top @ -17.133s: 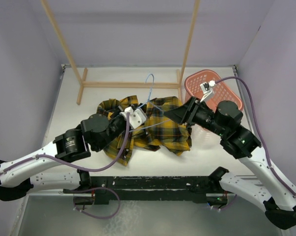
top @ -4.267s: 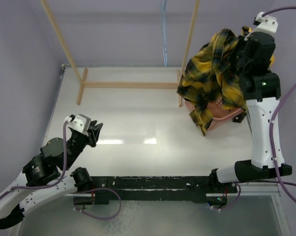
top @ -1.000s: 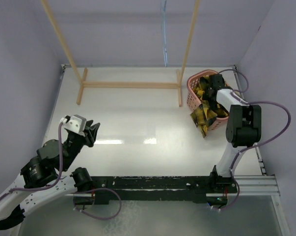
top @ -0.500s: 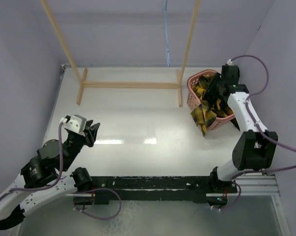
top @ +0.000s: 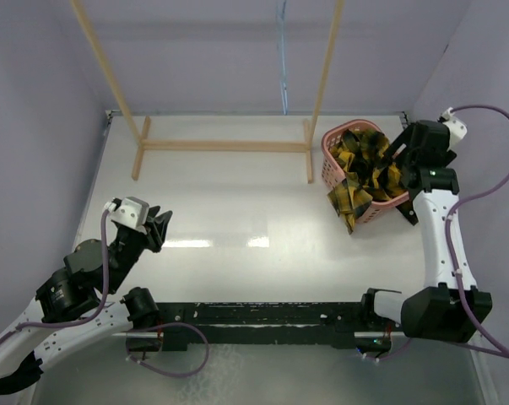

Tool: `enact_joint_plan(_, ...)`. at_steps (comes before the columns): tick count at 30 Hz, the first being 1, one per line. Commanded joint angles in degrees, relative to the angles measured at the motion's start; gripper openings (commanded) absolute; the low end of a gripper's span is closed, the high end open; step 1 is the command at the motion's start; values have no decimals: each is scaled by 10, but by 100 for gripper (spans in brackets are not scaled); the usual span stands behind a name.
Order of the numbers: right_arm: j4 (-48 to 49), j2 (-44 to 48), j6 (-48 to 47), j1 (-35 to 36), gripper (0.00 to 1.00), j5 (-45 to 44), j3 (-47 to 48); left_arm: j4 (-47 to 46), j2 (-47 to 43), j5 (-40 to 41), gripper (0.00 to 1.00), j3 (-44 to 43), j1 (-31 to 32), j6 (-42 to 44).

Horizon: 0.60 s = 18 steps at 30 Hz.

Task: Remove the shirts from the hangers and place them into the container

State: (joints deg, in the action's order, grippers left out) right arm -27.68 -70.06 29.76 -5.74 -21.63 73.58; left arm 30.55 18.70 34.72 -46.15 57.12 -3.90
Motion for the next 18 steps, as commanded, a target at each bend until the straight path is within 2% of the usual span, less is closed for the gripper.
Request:
enact_joint_plan(1,3,5,67,-54,82,-12,-55,-20,-1,-5,37,-1,-2,-6)
enact_joint_plan(7,30,34,99,-82,82,-38,-94,-19,-5,-6,37,-3,-2,-5)
enact_joint_plan(18,76,-36,159,-146,83,11,-100,-22,-14,-9,37,-1,-2,-3)
